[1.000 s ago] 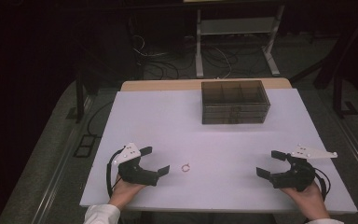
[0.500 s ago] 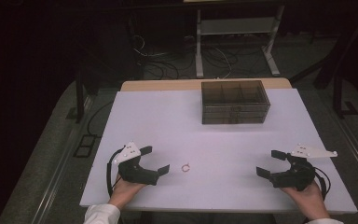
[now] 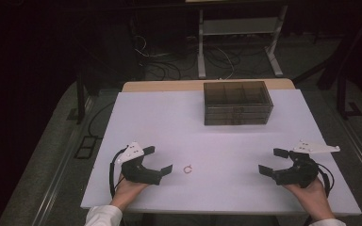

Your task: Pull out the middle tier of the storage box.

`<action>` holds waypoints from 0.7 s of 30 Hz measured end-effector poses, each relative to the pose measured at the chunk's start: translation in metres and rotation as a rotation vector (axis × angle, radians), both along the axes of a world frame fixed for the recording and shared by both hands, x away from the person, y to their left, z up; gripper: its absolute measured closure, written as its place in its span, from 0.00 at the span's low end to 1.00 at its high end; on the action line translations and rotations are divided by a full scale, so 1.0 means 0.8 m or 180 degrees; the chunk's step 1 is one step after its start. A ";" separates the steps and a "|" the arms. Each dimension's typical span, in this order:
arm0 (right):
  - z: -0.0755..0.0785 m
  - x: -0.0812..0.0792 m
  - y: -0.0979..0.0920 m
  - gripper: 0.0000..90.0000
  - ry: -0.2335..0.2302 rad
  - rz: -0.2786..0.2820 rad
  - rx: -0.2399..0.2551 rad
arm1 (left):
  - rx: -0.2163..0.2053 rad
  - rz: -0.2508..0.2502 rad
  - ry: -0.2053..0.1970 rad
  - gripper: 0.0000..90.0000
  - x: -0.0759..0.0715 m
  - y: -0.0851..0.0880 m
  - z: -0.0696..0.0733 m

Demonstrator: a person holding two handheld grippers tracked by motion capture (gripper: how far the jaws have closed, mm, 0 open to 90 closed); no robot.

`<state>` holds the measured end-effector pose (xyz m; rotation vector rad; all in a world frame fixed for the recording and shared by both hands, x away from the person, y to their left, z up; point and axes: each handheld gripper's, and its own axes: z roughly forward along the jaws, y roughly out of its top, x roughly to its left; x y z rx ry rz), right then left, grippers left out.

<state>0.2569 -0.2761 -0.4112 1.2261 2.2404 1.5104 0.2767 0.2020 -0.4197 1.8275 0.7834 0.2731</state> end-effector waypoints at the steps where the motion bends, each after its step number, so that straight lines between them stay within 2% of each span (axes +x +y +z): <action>1: 0.001 0.003 0.000 0.00 0.0029 0.0002 0.0003 | 0.0007 -0.0011 -0.0003 0.00 0.001 0.000 0.000; 21: 0.015 0.025 0.012 0.00 0.0112 0.0117 -0.0063 | 0.0016 -0.0010 -0.0013 0.00 0.001 0.000 0.000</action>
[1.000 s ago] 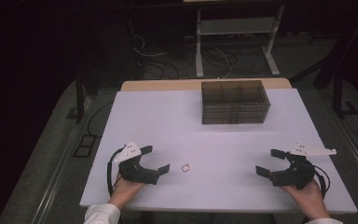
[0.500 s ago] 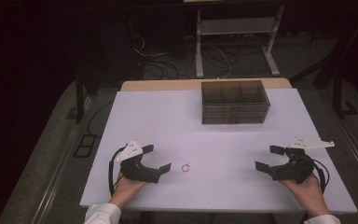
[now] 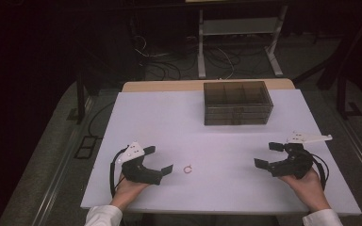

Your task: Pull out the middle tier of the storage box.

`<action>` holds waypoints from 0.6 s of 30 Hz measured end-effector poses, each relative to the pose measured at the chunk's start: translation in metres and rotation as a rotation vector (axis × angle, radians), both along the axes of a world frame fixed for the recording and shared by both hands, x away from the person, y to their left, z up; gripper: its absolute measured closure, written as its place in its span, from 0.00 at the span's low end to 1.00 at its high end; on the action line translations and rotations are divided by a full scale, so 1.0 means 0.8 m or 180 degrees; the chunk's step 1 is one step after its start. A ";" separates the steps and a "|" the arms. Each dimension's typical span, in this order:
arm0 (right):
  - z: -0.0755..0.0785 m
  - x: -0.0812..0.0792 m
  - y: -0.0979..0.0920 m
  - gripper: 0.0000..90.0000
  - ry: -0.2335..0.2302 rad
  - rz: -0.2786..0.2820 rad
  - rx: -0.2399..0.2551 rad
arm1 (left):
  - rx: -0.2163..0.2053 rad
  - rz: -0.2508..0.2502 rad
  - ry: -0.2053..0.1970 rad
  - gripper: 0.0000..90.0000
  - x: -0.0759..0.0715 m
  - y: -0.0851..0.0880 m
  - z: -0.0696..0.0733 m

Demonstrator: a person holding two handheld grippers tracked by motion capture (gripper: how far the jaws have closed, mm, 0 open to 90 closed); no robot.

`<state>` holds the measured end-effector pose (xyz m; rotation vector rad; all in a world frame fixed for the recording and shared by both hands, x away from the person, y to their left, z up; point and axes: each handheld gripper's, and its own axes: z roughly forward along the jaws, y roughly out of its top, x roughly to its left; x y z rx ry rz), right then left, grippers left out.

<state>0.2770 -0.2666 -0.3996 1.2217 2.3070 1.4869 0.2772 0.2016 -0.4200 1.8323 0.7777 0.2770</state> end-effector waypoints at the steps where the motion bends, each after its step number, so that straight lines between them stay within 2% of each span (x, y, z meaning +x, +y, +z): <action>1: 0.000 0.001 0.000 0.00 0.0005 0.0001 -0.0008 | 0.0000 0.0000 0.0000 0.00 0.000 0.000 0.000; 18: 0.010 0.019 0.009 0.00 0.0032 0.0073 -0.0015 | -0.0005 -0.0005 0.0002 0.00 -0.001 0.001 0.000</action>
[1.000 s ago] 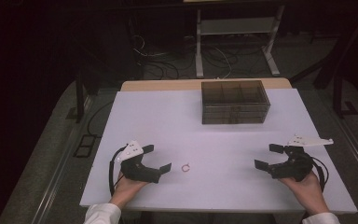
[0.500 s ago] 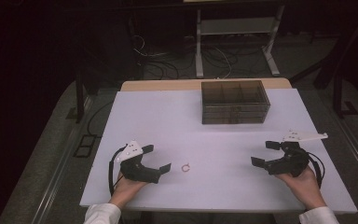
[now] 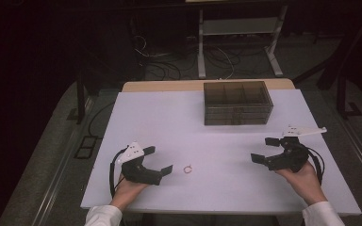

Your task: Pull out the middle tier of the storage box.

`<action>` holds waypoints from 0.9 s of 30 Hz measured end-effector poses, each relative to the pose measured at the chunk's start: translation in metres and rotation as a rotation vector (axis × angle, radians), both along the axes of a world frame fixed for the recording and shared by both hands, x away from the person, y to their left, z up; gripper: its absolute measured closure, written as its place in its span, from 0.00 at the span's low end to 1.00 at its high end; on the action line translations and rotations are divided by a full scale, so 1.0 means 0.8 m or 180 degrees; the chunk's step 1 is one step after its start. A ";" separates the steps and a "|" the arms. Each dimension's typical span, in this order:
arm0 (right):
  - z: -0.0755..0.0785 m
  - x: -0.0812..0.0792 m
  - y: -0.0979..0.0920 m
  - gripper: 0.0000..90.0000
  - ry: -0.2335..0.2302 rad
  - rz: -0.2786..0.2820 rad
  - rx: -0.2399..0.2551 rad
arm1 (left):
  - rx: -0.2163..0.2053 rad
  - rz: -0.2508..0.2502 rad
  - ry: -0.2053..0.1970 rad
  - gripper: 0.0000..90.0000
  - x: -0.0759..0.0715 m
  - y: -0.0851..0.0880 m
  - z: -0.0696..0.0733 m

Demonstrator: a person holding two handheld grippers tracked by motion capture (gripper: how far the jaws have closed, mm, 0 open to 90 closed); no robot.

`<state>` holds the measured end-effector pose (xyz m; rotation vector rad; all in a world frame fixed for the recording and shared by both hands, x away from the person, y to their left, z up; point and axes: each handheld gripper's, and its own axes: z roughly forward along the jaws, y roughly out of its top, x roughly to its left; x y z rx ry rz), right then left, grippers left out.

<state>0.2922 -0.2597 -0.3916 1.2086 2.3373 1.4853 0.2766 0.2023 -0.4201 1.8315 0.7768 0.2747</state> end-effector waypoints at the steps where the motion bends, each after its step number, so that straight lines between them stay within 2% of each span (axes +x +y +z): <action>1: 0.000 0.000 0.000 0.00 0.0000 0.0000 0.0000 | 0.0000 0.0000 0.0000 0.00 0.000 0.000 0.000; 27: 0.013 0.033 0.011 0.00 0.0040 0.0023 0.0001 | -0.0019 -0.0006 -0.0001 0.00 -0.001 0.001 0.000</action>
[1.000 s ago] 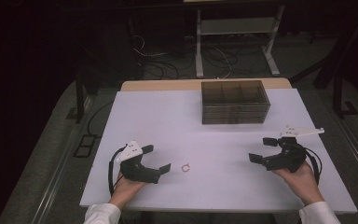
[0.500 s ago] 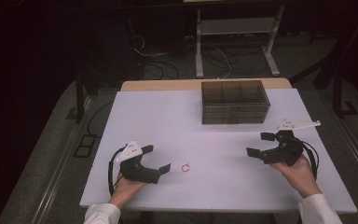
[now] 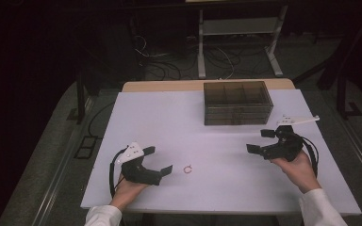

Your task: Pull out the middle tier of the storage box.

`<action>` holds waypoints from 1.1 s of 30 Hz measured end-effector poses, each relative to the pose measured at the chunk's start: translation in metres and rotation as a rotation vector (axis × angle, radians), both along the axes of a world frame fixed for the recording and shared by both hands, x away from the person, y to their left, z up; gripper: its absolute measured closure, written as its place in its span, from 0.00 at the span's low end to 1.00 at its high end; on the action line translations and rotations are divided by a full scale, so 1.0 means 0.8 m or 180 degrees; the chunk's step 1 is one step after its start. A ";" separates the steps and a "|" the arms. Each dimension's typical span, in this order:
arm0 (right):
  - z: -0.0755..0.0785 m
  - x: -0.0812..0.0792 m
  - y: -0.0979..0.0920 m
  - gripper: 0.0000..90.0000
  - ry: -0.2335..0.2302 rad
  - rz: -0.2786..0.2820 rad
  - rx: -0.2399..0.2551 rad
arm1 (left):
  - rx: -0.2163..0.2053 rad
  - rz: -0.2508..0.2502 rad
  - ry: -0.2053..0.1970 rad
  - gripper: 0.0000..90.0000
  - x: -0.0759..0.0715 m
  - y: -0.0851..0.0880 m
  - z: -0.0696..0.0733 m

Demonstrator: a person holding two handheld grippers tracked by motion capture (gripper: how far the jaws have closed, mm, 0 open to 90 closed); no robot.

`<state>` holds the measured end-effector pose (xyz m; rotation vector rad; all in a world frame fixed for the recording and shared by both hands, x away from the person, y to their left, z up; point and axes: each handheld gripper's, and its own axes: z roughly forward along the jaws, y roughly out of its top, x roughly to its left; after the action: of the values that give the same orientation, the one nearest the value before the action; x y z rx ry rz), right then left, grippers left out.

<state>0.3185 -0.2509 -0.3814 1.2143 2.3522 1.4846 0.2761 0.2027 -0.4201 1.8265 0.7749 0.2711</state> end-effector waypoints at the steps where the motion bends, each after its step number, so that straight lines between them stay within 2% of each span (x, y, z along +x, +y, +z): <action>1: 0.000 0.003 0.001 0.00 0.0011 -0.0012 0.0005 | -0.0002 0.0002 0.0003 0.00 0.000 0.000 0.000; 8: 0.001 0.011 0.002 0.00 0.0020 -0.0020 0.0007 | 0.0000 -0.0001 0.0000 0.00 0.000 0.000 0.000; 18: -0.005 0.023 0.003 0.00 0.0112 -0.0039 0.0018 | -0.0005 0.0001 0.0005 0.00 0.000 0.000 0.000; 33: -0.021 0.045 -0.002 0.00 0.0245 -0.0138 0.0203 | 0.0014 -0.0015 0.0004 0.00 0.000 0.000 0.000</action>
<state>0.3548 -0.2529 -0.3986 1.3522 2.3267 1.5371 0.2765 0.2030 -0.4204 1.8326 0.7714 0.2689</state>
